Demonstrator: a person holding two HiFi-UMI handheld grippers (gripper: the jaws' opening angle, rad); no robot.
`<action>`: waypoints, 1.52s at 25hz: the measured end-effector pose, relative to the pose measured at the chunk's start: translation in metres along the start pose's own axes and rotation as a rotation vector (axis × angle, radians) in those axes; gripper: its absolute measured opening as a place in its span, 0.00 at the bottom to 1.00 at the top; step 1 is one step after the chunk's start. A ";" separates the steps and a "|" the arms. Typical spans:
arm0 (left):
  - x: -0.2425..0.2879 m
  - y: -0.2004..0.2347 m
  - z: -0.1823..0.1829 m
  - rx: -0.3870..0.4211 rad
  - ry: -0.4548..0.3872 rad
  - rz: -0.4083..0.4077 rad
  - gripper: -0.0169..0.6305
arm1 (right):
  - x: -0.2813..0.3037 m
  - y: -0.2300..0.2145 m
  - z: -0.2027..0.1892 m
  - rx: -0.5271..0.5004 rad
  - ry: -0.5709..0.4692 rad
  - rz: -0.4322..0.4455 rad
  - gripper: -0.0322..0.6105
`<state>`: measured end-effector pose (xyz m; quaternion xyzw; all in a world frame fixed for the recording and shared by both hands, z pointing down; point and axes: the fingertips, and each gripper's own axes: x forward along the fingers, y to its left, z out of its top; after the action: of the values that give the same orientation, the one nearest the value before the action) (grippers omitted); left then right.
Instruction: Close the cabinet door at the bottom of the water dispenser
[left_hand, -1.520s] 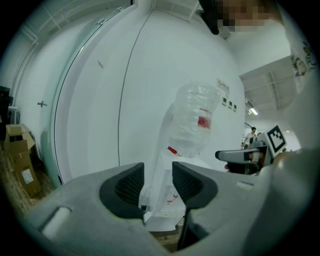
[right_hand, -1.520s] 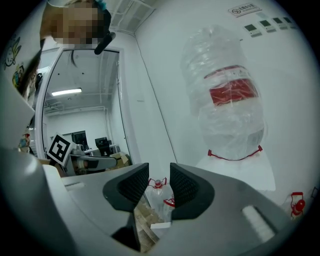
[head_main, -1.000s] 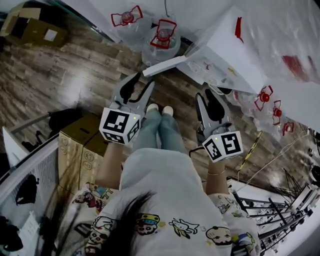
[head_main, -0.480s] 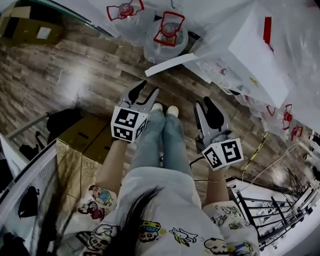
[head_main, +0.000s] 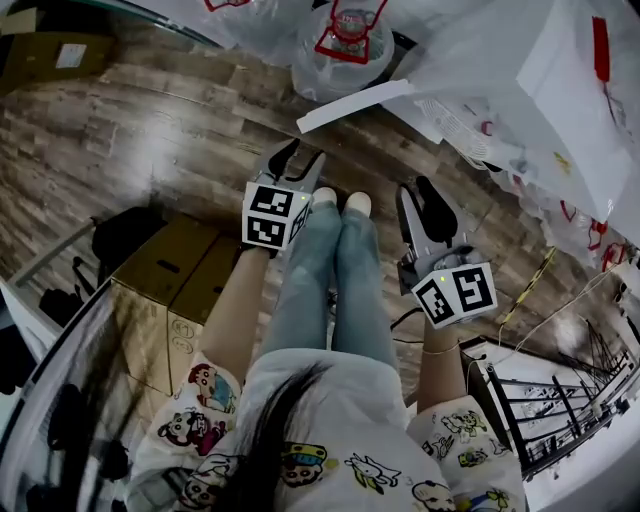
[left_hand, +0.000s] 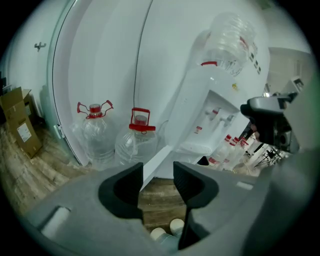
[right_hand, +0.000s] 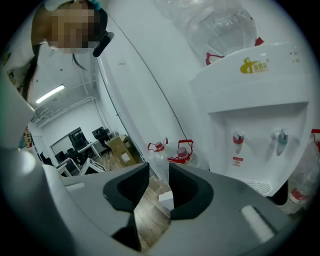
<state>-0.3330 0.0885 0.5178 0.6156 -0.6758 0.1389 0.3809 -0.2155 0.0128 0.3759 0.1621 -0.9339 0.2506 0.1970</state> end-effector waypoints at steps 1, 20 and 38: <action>0.007 0.005 -0.007 -0.002 0.015 0.006 0.31 | 0.004 0.000 -0.005 0.005 0.005 -0.001 0.24; 0.106 0.073 -0.096 0.103 0.273 -0.023 0.42 | 0.055 -0.016 -0.074 0.080 0.120 -0.017 0.24; 0.149 0.083 -0.117 0.308 0.390 -0.069 0.36 | 0.054 -0.037 -0.109 0.194 0.144 -0.064 0.23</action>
<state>-0.3633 0.0740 0.7215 0.6506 -0.5390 0.3432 0.4105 -0.2161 0.0294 0.5017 0.1917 -0.8831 0.3444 0.2547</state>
